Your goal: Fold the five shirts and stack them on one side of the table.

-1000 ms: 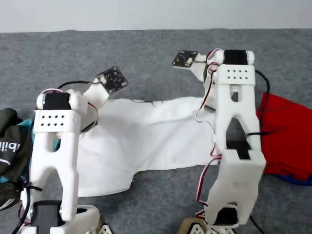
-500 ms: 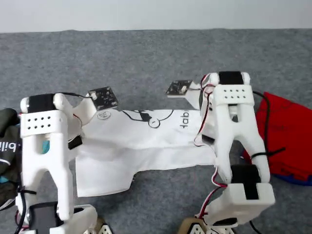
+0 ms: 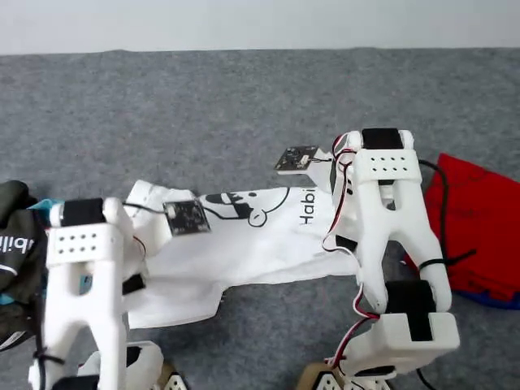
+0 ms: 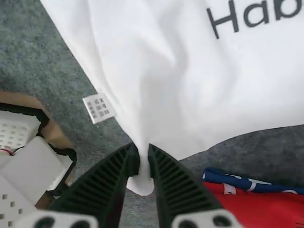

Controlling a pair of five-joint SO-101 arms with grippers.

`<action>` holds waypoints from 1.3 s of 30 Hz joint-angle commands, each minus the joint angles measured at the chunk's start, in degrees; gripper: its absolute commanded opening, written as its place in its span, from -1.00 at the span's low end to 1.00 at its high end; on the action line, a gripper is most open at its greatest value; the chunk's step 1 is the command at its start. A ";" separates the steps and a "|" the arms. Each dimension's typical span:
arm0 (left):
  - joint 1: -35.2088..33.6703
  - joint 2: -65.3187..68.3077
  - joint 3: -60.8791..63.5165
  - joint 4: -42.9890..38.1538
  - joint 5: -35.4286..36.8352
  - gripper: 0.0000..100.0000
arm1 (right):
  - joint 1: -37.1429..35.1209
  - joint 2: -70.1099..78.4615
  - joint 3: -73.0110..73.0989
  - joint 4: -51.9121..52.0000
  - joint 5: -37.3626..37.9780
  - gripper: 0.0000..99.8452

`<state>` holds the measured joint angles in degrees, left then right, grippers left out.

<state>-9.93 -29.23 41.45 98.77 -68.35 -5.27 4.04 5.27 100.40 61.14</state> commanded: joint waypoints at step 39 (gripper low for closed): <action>2.20 -2.81 1.98 -44.48 39.38 -0.85 | -0.22 10.59 -16.26 -22.55 -16.70 -0.98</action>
<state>-8.79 -31.16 38.81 65.80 -31.96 -4.75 11.43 -7.56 82.81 46.64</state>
